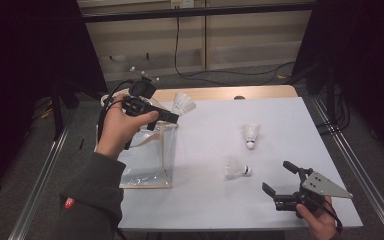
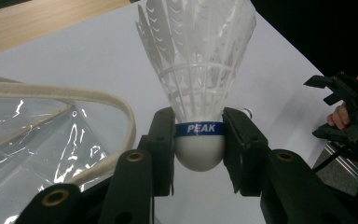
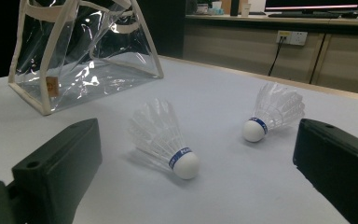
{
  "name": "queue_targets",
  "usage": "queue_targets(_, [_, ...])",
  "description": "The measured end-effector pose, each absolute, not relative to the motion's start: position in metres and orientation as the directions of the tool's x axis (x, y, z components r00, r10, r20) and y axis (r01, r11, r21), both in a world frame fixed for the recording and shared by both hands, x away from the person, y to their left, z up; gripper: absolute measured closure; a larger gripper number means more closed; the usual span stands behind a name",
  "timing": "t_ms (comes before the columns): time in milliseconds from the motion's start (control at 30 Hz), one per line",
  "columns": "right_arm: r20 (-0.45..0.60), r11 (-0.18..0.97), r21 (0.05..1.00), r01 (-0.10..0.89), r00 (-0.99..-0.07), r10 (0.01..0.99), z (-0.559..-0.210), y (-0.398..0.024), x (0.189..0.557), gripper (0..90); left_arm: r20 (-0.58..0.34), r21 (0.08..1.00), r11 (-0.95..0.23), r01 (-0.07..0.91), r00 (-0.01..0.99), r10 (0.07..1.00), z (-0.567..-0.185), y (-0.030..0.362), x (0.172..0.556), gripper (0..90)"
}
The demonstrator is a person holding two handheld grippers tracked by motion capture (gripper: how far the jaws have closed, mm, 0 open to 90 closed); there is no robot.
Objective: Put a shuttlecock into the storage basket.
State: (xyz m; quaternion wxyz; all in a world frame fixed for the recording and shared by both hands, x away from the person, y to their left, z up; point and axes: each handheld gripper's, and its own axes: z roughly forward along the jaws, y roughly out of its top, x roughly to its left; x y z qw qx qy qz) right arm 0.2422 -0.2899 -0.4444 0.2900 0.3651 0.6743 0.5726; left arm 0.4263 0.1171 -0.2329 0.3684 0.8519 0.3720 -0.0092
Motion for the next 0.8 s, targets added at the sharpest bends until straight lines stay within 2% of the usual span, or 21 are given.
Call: queue_targets(800, [0.023,0.08,0.985,0.156,-0.566,0.824,-0.4442,-0.2901,0.2422,1.1,-0.266,0.617,-0.438,0.653,0.698,0.665,-0.2318,0.1266,0.436,65.8])
